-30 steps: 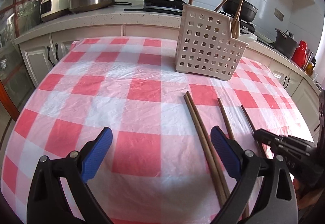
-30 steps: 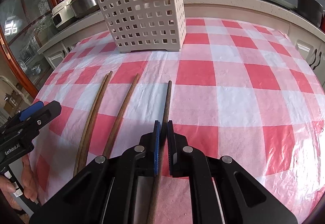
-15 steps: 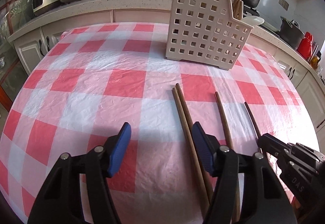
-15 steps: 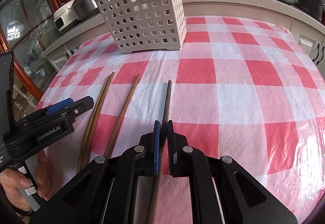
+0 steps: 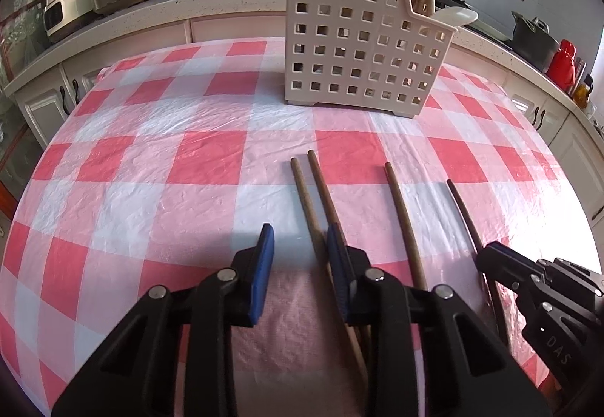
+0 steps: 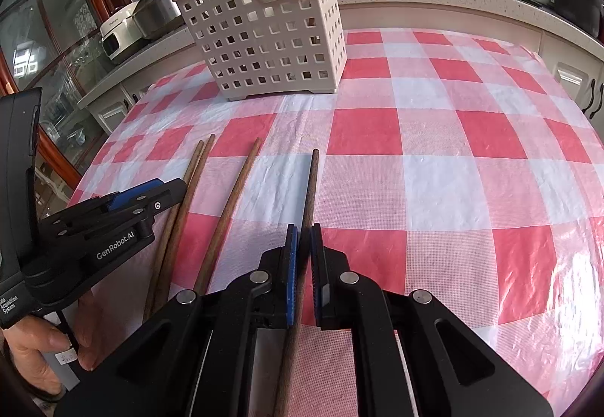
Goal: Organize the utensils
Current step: 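Close the left tool on a brown chopstick while the right tool grasps another, then lift both grasped chopsticks upright and carry them toward the white caddy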
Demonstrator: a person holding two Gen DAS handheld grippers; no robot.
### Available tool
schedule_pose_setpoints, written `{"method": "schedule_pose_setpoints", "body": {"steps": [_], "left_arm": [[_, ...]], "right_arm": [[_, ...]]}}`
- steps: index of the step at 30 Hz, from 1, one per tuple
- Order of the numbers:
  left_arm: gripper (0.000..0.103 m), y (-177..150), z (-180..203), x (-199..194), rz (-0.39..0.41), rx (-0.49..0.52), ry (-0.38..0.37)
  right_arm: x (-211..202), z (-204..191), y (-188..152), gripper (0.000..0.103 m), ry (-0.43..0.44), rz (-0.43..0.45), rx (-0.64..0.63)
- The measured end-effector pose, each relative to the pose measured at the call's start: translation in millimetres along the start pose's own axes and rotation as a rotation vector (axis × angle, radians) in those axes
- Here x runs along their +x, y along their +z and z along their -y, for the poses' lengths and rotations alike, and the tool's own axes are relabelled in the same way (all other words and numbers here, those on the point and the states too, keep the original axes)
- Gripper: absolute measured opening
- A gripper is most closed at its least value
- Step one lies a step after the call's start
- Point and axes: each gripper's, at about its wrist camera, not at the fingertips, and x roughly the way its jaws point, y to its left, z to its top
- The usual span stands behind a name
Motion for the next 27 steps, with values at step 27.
{"method": "schedule_pose_setpoints", "body": {"steps": [27], "left_arm": [[0.006, 1.6, -19.1, -87.0, 0.239, 0.015, -0.058]], "right_arm": [[-59.1, -17.6, 20.0, 0.006, 0.0, 0.228, -0.089]]}}
